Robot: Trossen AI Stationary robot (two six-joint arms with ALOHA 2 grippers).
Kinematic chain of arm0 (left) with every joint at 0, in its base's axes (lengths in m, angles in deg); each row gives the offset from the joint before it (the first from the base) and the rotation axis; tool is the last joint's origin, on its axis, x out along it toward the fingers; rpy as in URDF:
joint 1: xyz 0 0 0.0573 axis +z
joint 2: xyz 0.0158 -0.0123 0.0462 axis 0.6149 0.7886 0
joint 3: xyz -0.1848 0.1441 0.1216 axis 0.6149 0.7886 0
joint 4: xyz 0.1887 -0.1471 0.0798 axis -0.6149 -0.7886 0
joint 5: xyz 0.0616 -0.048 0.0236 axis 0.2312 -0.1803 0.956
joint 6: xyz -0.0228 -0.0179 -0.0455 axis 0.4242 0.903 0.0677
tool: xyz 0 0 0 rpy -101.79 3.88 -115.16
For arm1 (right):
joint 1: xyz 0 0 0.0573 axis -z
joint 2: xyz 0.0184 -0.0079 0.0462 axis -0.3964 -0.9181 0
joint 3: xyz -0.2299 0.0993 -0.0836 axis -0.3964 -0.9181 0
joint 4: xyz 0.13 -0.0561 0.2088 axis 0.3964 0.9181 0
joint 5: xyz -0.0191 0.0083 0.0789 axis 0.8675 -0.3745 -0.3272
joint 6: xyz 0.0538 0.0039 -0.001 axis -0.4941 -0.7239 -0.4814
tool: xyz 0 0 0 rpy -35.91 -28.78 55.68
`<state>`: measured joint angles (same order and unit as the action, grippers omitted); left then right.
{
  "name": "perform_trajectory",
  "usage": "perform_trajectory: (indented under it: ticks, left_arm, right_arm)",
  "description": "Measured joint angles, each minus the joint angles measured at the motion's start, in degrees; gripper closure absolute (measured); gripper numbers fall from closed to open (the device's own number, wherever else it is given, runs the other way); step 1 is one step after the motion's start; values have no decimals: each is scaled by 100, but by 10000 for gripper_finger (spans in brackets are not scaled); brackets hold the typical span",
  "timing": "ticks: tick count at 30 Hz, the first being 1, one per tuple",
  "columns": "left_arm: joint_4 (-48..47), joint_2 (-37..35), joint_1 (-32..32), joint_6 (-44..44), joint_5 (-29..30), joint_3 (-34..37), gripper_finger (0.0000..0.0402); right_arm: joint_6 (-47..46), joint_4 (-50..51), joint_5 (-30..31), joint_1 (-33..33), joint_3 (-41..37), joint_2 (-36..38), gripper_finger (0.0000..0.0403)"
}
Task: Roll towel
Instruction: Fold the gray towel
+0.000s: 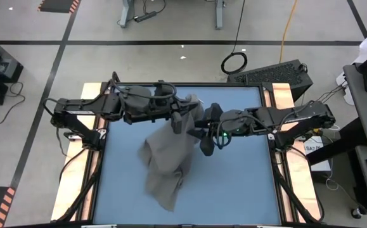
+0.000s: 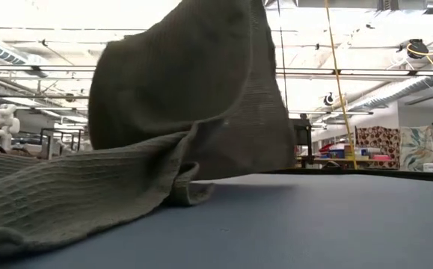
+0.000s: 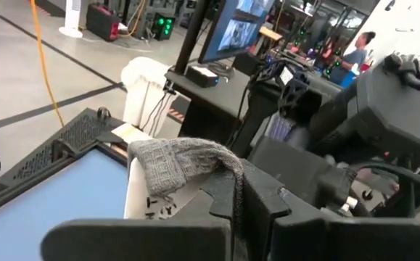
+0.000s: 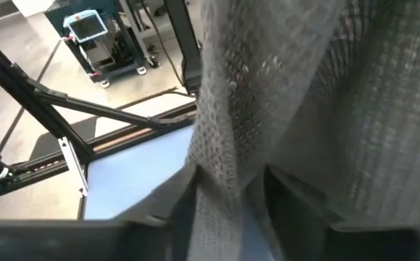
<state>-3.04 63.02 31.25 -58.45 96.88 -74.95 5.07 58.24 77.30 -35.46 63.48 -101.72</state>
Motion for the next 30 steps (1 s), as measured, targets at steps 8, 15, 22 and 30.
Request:
perform_trajectory:
  ticks: [8,15,22,30]
  left_arm:
    - [-288,-70,-7,-2,-49,0,389]
    - [-1215,-68,-9,218,-278,0,382]
    - [-2277,15,-7,649,-1440,-2,300]
    - [-3278,91,28,434,-783,232,199]
  right_arm:
    - [-144,180,-415,-45,0,19,390]
    - [-1180,1410,-877,-188,11,111,400]
    - [-2152,3480,-1217,-518,4,128,401]
    - [-2849,5368,-1274,-1015,0,130,399]
